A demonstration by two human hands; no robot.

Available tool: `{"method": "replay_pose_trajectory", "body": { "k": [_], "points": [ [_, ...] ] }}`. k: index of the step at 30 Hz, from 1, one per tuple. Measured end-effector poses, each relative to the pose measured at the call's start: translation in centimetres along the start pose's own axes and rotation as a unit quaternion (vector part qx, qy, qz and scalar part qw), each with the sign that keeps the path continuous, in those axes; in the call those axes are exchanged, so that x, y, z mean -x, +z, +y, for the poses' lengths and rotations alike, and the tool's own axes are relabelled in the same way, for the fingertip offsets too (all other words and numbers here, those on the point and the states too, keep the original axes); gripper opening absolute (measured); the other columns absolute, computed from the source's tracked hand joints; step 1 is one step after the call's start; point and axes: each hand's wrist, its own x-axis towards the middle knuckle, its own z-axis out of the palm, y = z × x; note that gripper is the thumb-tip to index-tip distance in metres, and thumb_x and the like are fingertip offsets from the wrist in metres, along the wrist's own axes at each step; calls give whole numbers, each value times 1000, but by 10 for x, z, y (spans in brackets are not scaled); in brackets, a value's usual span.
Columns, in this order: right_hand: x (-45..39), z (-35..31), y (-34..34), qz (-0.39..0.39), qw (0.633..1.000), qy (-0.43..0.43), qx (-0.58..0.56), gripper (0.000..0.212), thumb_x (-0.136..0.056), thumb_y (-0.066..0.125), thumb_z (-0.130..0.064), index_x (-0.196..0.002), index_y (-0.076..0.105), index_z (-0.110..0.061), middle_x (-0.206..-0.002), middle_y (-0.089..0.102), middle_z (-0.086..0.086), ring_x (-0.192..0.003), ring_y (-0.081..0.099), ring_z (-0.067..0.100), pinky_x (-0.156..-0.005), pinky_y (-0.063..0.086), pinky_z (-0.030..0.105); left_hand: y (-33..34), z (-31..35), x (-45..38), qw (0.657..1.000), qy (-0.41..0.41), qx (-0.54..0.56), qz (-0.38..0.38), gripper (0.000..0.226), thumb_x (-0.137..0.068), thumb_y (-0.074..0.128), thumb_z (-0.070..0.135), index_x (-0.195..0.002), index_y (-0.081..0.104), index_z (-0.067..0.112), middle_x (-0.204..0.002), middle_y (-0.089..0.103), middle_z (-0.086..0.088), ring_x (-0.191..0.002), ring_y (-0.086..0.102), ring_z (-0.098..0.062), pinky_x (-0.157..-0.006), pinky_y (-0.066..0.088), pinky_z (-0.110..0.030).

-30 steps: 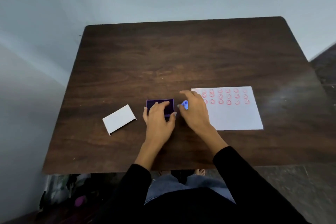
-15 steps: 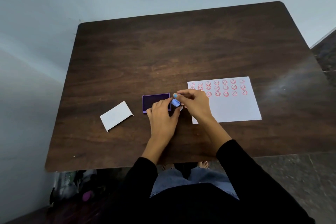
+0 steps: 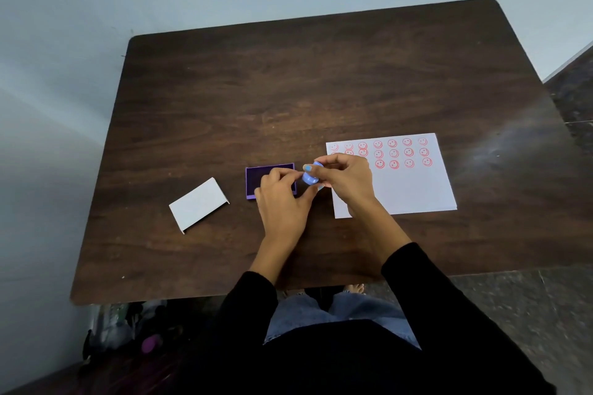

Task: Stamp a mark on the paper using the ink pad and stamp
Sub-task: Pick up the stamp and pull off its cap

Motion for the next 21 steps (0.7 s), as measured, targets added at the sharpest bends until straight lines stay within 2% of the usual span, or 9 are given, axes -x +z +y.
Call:
{"method": "replay_pose_trajectory", "body": {
  "k": [5,8,12,14,18,21],
  "points": [
    [-1,1,0,8,1000,-15,16,21,-70,80,-18,-88,72,-10,-83,73,10,-75,68,18,-73,58,31,1,-1,-2,1000,7,-27,5,30,-76,74,35,-101,71,18,-126,55,-1,-122,42,-21,-93,18,-30],
    [-3,1,0,10,999,-31,33,22,-72,79,-17,-92,73,-9,-84,72,9,-71,66,13,-66,54,20,1,-1,-4,1000,5,-27,-9,28,-76,74,34,-100,71,20,-140,46,-1,-138,27,-23,-103,16,-41],
    [-5,1,0,-4,998,-43,40,22,-74,76,-13,-96,72,-10,-84,70,5,-74,65,8,-66,51,16,2,-3,-7,999,-6,-37,-34,27,-78,72,35,-101,70,22,-152,33,0,-145,11,-21,-110,8,-48],
    [-5,2,-1,-22,998,-45,42,24,-76,74,-10,-100,70,-10,-91,71,8,-81,67,13,-72,53,20,2,-4,-7,998,-9,-43,-42,29,-78,71,37,-103,70,22,-154,28,1,-145,7,-22,-110,7,-49],
    [-5,2,-5,-76,995,-47,39,28,-80,68,-1,-108,67,-6,-105,70,17,-97,66,25,-91,54,38,3,-6,-6,997,-13,-53,-52,30,-78,71,38,-105,70,23,-155,26,1,-146,4,-23,-110,7,-49],
    [-4,1,-8,-105,992,-52,36,30,-82,64,4,-111,65,-5,-110,68,18,-102,65,26,-94,52,39,3,-6,-5,996,-16,-55,-62,30,-79,70,39,-105,69,24,-156,25,1,-146,2,-23,-111,6,-51]
  ]
}}
